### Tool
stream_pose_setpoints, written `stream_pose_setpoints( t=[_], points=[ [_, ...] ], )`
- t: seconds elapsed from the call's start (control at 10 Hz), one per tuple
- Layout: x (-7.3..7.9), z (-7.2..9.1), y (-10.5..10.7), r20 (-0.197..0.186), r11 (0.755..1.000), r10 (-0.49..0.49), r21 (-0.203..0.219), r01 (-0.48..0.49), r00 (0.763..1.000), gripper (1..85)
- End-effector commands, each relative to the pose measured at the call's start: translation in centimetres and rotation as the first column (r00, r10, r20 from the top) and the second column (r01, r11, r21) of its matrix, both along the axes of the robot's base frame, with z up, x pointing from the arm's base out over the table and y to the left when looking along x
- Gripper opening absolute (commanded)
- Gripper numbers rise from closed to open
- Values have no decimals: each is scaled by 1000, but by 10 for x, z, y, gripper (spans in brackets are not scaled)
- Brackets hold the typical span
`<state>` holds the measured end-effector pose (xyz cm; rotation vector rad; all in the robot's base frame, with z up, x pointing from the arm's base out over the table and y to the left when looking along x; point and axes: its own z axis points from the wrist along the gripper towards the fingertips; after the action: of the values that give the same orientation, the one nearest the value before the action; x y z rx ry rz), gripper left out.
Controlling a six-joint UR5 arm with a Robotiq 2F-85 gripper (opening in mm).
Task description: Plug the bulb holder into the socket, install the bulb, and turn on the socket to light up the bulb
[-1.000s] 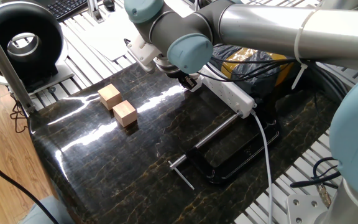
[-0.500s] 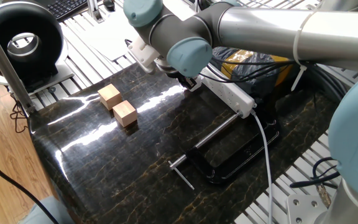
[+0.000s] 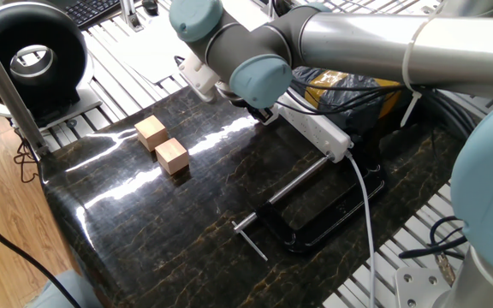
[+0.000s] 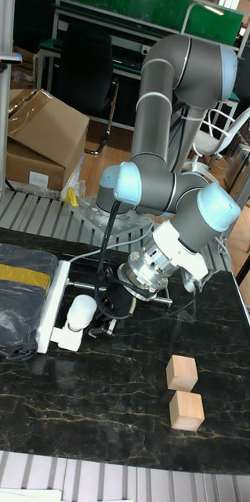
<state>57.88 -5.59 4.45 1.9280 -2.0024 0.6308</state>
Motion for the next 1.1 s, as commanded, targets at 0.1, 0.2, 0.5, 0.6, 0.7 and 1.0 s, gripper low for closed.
stream_pose_setpoints(
  t=[0.1, 0.2, 0.5, 0.6, 0.7, 1.0],
  points=[
    [-5, 6, 4, 4, 999, -24, -22, 24, 1000, 13],
    [-8, 10, 12, 4, 999, -42, -21, 42, 999, 13],
    [-2, -9, 17, 8, 995, -40, 87, 39, 999, 13],
    [-1, -8, 20, 17, 995, -42, 94, 40, 999, 13],
    [-3, -10, 31, 11, 990, -55, 134, 53, 998, 13],
    [-7, 2, 51, -5, 980, -58, 191, 58, 998, 13]
  ],
)
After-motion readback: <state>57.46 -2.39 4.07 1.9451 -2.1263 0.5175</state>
